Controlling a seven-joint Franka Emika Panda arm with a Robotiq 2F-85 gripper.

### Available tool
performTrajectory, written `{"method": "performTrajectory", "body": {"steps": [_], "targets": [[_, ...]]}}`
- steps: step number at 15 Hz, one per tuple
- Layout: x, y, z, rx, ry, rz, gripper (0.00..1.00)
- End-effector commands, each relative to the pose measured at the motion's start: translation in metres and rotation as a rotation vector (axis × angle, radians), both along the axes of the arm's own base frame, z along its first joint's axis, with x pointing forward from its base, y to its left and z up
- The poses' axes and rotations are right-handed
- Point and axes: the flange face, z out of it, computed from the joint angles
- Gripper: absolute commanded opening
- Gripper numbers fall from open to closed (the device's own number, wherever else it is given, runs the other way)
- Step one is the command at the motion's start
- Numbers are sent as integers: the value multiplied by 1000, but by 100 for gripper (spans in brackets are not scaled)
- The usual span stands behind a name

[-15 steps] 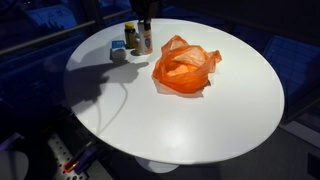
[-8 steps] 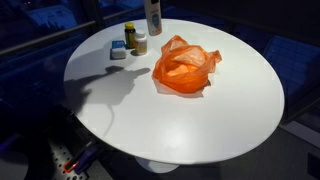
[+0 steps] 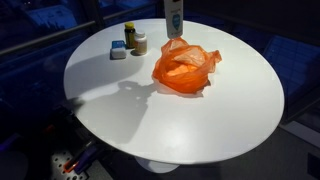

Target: Pick up the tall white with black letters bottle from the table and put it in the plastic bag

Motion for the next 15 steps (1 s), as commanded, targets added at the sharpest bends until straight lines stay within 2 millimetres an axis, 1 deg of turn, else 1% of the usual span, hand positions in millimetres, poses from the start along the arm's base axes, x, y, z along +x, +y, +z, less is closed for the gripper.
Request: {"method": "performTrajectory", "body": {"steps": [1,4,8,11,15], "targets": [[-5,-20,5,-16,-2,-62,11],[-8,-31,-6,-7,13,-84,11],[-8,-42,-23,3,34,-99,11],[-3,-46,-39,8,51,-100,11],[7,-46,-64,16,80,-94,11]]}}
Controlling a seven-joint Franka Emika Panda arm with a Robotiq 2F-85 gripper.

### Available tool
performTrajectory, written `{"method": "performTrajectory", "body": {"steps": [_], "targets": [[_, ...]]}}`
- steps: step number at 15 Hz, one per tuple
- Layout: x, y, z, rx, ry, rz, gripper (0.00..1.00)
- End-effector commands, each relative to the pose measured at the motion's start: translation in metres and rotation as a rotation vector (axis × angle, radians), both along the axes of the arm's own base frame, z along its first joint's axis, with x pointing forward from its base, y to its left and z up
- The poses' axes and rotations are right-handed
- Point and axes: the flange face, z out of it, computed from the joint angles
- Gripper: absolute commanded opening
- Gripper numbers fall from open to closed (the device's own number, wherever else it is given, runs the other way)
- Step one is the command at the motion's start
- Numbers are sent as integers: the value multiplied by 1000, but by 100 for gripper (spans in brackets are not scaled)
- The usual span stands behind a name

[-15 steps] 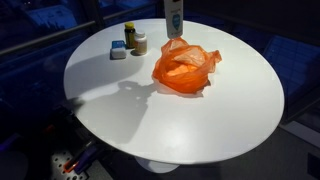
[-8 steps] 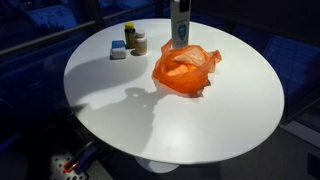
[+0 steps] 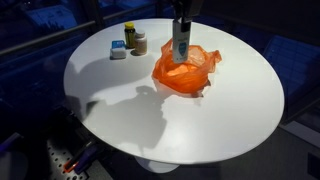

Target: Pick up the tall white with black letters bottle from the table and put it in the plastic bag

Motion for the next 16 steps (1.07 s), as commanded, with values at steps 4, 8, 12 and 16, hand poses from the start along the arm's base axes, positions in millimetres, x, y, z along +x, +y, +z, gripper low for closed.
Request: {"method": "performTrajectory", "body": {"steps": [4,8,12,16], "targets": [[15,1,-33,1,25,2,11],[24,15,-50,15,28,26,11],[31,40,-66,34,32,60,11],[35,60,-81,47,37,90,11]]}}
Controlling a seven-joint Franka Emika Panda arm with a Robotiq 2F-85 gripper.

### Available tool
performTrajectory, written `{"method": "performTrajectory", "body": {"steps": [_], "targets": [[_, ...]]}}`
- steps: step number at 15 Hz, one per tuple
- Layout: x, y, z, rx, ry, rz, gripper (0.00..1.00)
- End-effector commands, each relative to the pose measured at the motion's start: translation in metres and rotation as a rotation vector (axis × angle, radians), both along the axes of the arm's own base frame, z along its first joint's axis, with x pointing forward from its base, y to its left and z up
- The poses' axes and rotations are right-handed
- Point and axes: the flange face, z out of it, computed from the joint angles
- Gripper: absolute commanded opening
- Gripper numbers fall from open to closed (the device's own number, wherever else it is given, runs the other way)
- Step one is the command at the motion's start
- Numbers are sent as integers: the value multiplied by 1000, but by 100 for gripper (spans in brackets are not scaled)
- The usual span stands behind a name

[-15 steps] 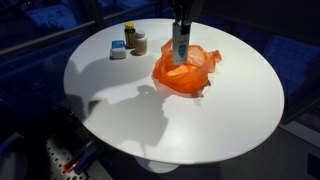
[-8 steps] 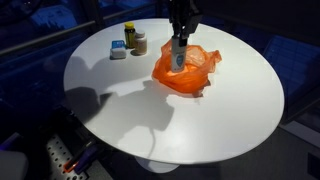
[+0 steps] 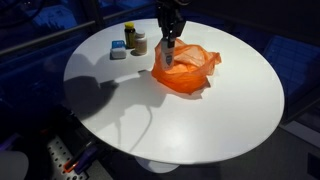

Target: Pick up the tall white with black letters bottle from the table and put it in the plastic bag

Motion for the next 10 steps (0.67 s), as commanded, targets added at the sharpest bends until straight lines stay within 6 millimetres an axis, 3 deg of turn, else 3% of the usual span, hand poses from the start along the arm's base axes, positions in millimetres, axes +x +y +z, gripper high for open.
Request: {"method": "performTrajectory", "body": {"steps": [1,8,9,10], "targets": [[0,12,-9,19,-15,10,11],[-9,14,-19,45,-32,17,11],[-11,15,-15,55,-41,17,28],[-12,15,-12,63,-47,17,59]]}}
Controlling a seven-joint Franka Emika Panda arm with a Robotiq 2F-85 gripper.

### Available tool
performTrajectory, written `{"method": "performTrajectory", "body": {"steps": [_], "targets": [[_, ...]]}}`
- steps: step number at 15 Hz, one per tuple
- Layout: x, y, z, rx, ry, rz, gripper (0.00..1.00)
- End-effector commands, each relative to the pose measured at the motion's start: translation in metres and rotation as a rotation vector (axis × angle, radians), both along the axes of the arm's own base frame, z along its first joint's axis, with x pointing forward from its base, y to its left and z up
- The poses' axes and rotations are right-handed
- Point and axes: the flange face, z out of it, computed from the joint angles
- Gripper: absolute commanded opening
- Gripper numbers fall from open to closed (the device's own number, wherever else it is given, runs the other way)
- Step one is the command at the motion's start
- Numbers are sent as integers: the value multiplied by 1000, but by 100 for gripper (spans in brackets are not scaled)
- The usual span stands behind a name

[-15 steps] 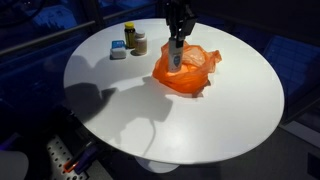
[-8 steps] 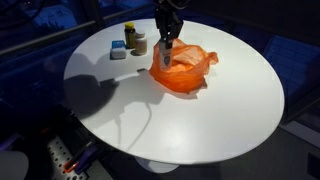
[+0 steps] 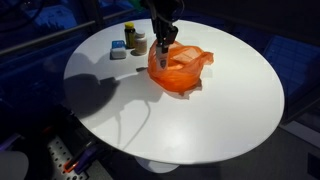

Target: Pick up the tall white with black letters bottle from the table and put it in the plastic bag

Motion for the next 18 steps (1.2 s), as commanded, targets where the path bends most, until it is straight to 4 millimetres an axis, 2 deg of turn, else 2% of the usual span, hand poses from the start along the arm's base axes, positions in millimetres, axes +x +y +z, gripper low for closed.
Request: {"method": "performTrajectory", "body": {"steps": [1,6,9,14,17,18], "targets": [[-11,-2,22,26,-39,5,61],[-25,0,66,18,-66,28,99],[-40,8,97,23,-24,38,100],[-71,15,135,48,123,56,100],[-83,14,148,47,179,98,100],[-78,16,137,57,155,58,100]]}}
